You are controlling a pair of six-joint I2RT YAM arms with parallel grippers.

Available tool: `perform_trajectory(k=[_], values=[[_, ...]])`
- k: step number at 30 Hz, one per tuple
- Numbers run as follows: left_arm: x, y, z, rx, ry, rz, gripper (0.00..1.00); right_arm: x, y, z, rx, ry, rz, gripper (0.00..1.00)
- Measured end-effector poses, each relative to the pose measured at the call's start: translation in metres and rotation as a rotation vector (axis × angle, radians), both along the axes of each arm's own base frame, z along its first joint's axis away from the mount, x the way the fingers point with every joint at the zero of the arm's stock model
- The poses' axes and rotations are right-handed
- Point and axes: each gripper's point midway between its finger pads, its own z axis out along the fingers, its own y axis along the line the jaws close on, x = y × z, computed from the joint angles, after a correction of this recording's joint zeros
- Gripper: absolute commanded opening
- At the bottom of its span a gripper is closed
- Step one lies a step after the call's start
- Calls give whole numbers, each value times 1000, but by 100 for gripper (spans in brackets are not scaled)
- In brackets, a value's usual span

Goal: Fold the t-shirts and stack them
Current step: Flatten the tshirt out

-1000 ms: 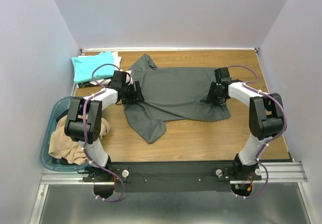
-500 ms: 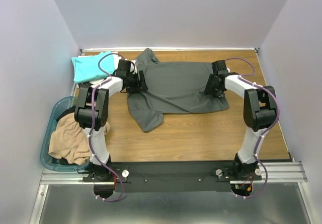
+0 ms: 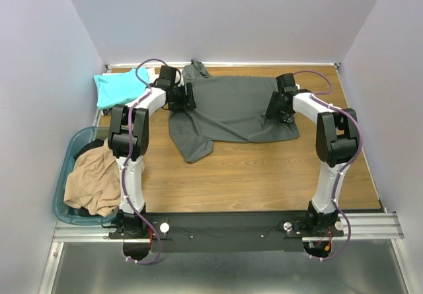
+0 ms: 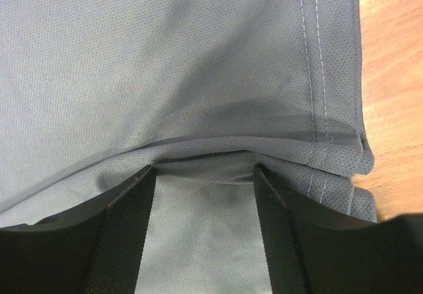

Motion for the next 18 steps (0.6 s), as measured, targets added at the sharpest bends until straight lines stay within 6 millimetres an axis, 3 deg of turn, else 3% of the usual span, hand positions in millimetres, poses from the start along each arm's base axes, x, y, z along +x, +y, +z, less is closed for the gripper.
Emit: perform_trajectory(k=[5,9,13,15,18], values=[[1,7,11,41,-13,17,76,-1,4,3,15,12,28,70],[-23,20,35,94,-45,54,76,-2,10,14,43,0,50,70],[-71,28,72,107,-111,84,73,-3,13,39,70,-46,60,70],[-106,26,77,96,-112,81,72,-5,14,51,80,-70,64,70],[-163,20,65,67,-73,71,72,-17,13,67,93,-96,65,70]])
